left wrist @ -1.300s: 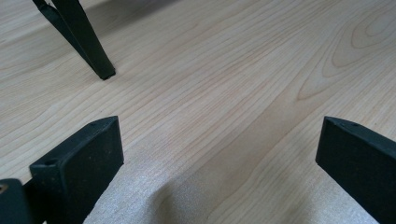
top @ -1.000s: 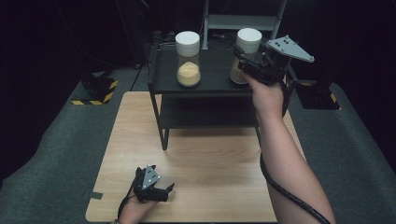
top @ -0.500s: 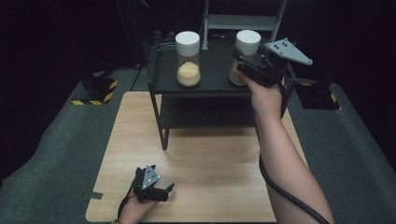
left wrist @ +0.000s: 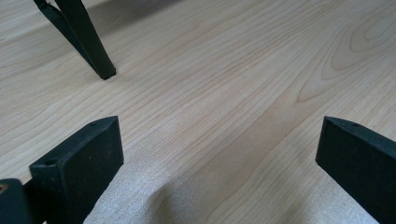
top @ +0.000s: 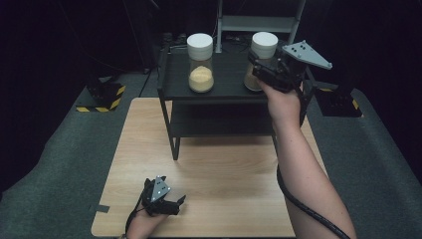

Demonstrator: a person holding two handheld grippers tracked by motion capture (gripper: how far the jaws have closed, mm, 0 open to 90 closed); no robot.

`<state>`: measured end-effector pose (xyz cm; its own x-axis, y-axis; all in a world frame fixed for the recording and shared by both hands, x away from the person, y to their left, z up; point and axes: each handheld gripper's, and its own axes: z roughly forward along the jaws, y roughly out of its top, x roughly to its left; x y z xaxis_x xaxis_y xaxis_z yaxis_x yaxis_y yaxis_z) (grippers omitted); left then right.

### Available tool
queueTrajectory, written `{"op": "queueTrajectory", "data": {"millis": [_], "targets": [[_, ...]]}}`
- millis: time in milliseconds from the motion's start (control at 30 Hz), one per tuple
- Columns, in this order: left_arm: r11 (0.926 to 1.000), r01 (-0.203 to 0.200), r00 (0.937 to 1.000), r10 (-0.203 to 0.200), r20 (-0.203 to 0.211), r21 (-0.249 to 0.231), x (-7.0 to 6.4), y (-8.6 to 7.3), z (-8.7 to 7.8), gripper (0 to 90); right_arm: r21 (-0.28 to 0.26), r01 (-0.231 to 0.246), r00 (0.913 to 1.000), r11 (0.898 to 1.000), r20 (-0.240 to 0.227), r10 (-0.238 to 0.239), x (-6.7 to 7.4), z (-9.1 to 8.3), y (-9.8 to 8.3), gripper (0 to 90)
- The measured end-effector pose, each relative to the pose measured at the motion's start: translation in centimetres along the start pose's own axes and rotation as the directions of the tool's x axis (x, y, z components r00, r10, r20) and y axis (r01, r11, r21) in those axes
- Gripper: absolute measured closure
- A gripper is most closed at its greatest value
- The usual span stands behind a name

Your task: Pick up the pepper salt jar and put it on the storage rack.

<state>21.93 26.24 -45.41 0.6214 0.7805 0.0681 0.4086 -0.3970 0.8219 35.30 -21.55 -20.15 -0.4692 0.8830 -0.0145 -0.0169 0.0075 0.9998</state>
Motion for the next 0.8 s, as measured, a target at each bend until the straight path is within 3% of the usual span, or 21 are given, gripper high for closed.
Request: {"op": "queueTrajectory", "data": {"millis": [633,800], "targets": [[1.0000,-0.006,1.0000,0.006,0.000,0.005,-0.1,0.1,0.0,1.1,0.022,-0.018,0.9998,1.000,0.004,0.018,0.2,-0.8,0.3,1.3],[0.9999,-0.007,1.0000,0.007,-0.001,0.009,-0.1,0.2,0.1,1.1,0.017,-0.004,0.9999,1.000,-0.013,0.004,0.3,-1.4,0.1,0.0]]}}
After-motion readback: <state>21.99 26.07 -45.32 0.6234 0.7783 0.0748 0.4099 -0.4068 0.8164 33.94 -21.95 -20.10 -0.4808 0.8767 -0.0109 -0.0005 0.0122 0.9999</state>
